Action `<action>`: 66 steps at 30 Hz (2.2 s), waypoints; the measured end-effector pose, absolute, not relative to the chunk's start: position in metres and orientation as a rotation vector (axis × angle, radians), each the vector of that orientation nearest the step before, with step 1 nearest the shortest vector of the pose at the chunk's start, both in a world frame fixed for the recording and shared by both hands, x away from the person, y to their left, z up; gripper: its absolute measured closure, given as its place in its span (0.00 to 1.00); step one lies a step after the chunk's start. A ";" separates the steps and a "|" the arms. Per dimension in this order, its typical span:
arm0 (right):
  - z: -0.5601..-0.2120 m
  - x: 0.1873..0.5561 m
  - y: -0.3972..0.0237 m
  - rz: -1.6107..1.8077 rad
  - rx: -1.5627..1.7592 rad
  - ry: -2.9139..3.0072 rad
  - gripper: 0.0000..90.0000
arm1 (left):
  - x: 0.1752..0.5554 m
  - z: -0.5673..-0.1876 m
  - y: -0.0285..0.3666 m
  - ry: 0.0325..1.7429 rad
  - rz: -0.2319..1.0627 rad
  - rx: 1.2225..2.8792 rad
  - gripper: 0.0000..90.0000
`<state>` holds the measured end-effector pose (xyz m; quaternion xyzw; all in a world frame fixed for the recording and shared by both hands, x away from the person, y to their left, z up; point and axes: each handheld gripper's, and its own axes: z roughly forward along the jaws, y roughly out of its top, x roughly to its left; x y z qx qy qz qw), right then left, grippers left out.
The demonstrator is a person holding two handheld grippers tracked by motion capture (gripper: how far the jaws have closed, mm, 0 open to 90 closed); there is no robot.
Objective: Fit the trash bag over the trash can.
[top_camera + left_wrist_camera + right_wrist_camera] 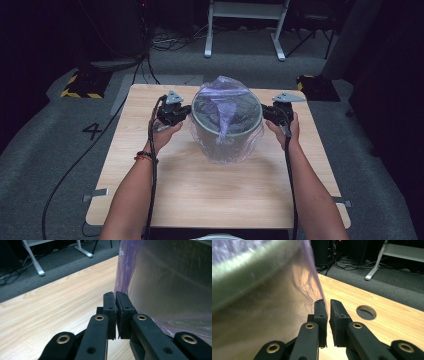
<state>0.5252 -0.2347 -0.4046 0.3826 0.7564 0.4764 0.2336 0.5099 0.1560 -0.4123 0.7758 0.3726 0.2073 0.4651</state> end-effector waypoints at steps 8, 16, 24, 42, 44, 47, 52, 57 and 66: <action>-0.407 0.523 -0.239 1.323 1.017 2.104 1.00 | 0.510 -0.417 0.143 0.885 0.539 1.984 1.00; -0.403 0.532 -0.240 1.303 1.072 2.075 1.00 | 0.522 -0.419 0.142 0.937 0.521 1.994 1.00; -0.398 0.545 -0.233 1.251 1.158 2.137 1.00 | 0.533 -0.422 0.133 0.970 0.466 2.066 1.00; -0.420 0.549 -0.240 1.237 1.216 2.208 1.00 | 0.536 -0.432 0.138 0.996 0.372 2.114 0.94; -0.421 0.545 -0.244 1.234 1.198 2.208 1.00 | 0.532 -0.431 0.144 0.992 0.383 2.106 0.93; -0.423 0.539 -0.251 1.243 1.190 2.201 1.00 | 0.526 -0.433 0.154 0.997 0.398 2.100 0.92; -0.431 0.533 -0.263 1.301 1.181 2.170 0.90 | 0.517 -0.437 0.162 0.989 0.405 2.087 0.89; -0.429 0.525 -0.270 1.313 1.165 2.134 0.66 | 0.504 -0.437 0.166 0.958 0.467 2.043 0.76; -0.425 0.498 -0.289 1.201 1.082 2.128 0.43 | 0.471 -0.430 0.177 0.891 0.516 1.999 0.47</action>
